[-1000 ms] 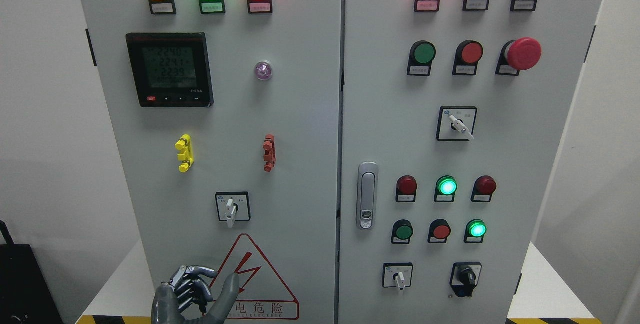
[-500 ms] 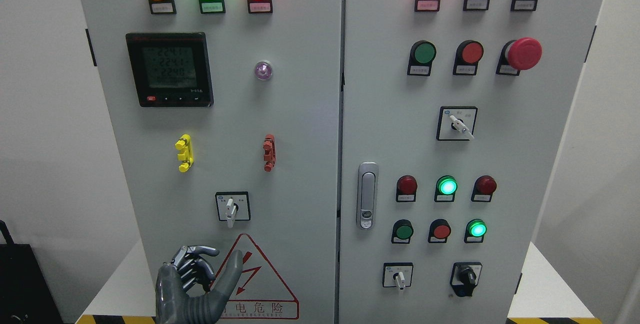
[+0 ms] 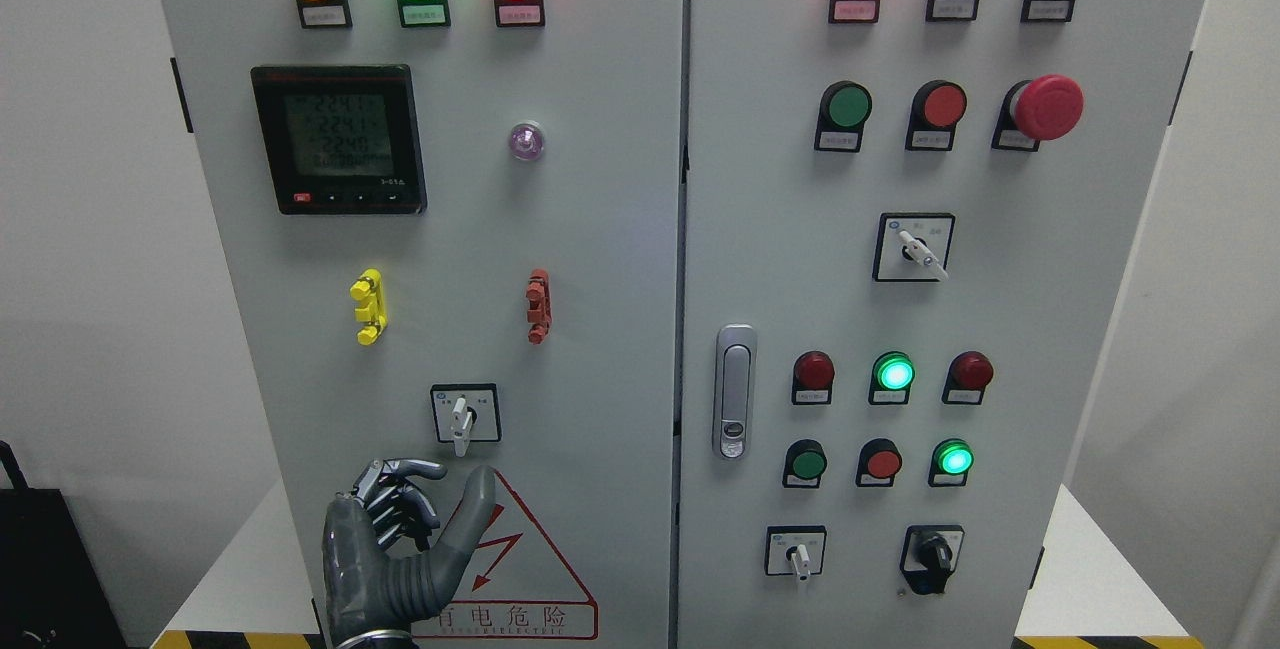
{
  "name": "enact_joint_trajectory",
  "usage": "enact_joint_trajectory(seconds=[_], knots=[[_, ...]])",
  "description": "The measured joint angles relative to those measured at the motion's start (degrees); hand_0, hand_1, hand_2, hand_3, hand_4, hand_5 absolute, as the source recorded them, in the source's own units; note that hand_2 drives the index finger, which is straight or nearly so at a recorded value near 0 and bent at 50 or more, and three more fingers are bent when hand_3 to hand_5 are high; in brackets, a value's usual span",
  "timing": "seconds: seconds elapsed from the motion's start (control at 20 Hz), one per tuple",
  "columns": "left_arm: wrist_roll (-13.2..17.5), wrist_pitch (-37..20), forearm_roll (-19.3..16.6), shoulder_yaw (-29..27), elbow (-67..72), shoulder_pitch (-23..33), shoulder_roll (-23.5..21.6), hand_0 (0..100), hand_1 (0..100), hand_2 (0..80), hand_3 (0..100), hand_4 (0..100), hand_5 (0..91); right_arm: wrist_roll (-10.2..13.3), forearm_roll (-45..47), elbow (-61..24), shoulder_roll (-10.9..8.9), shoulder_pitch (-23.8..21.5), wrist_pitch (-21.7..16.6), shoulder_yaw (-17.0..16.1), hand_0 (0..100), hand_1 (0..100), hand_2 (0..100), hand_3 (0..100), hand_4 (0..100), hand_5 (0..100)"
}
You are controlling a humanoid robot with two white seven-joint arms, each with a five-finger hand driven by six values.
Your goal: Turn on light switch 1
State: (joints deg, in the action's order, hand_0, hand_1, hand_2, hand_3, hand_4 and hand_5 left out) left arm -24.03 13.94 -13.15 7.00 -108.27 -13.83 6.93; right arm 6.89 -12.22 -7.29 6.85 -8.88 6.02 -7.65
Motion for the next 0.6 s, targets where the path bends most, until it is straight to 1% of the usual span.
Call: enact_joint_trajectory(seconds=[0.6], knots=[[-0.2,2.7,0.0,0.4,0.3,-2.1,0.5,0,69,55.3,96,94,87.6,0.0,0.0,0.0,0.0,0.0,0.0,0.0,5,0,0,0,0,0]])
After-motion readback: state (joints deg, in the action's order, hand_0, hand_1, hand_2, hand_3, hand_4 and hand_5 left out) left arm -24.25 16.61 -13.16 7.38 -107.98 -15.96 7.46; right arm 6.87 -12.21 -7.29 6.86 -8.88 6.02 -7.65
